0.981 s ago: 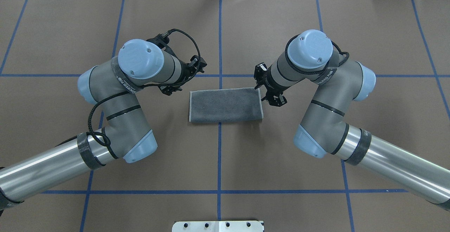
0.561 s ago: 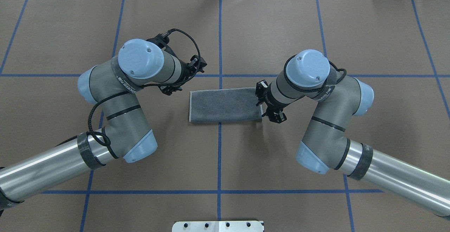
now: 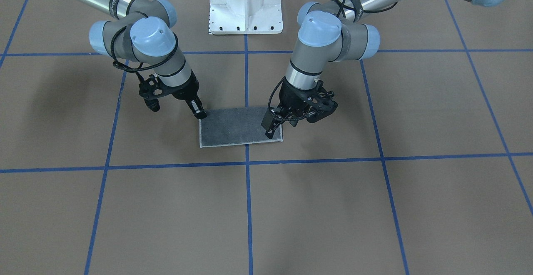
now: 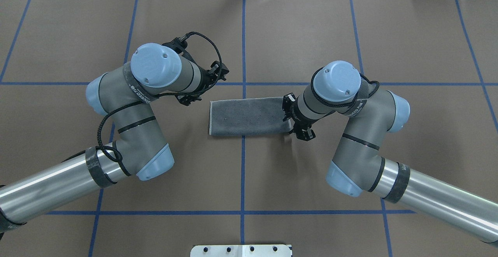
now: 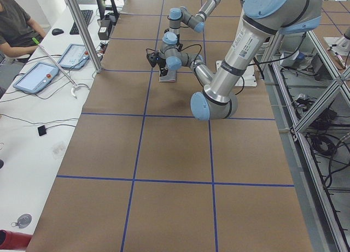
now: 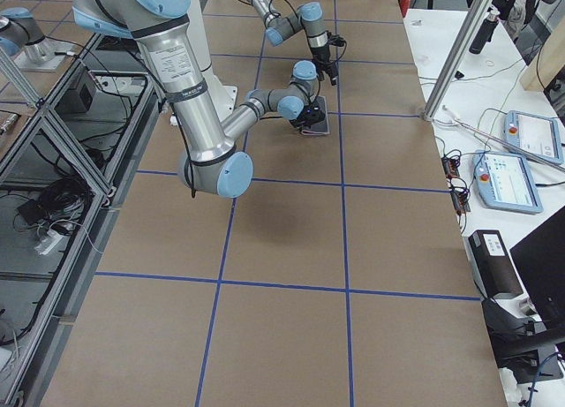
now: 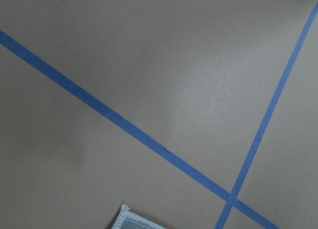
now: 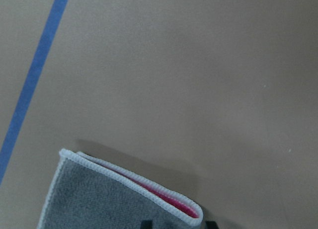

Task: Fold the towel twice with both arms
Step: 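Move the right gripper to the folded towel's end and grasp it, then lift the towel end with the right gripper and pull it toward the robot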

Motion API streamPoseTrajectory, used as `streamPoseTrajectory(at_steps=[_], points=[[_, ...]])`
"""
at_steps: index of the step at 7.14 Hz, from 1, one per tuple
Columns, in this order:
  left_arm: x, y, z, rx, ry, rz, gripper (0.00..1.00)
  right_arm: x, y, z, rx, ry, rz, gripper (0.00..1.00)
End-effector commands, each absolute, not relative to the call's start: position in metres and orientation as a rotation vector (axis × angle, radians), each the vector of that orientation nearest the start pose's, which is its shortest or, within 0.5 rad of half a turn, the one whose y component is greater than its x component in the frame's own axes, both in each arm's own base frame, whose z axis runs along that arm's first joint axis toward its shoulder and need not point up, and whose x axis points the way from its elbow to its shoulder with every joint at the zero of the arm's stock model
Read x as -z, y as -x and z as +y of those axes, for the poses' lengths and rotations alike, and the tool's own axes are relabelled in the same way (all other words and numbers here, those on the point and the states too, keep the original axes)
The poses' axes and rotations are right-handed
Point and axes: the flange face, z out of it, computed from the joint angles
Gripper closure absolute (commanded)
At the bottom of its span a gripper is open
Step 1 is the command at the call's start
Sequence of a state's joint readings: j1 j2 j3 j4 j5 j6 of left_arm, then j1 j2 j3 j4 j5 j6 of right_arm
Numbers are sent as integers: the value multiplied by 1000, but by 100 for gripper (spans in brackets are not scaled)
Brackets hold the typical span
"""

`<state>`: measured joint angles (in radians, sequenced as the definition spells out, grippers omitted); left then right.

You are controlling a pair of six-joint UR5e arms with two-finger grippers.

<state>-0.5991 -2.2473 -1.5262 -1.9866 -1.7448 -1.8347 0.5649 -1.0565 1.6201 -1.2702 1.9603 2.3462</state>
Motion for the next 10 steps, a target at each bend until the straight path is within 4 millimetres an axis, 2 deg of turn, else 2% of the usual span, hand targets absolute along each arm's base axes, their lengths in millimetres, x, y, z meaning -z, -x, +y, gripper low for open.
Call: streamPoseTrajectory(at_steps=[1,2,3,4,5,8,10], points=[[-225,-527,-500,687,-18,1080,0,-308,523,-438,-1069,479,-848,56],[-225,-527,-501,690,-20,1080,0,-317,527,-440,-1069,477,-830,60],[-227,-527,-501,690,-18,1077,0,-316,528,-440,-1072,477,-831,69],[-226,-527,-501,690,-20,1079,0,-314,528,-440,-1093,488,-830,93],[-227,-527,-501,689,-20,1077,0,-313,528,-441,-1143,512,-823,100],[-227,-527,-501,688,-19,1077,0,-306,525,-441,-1139,491,-847,100],[-223,-526,-500,687,-20,1086,0,-284,512,-432,-1132,502,-897,100]])
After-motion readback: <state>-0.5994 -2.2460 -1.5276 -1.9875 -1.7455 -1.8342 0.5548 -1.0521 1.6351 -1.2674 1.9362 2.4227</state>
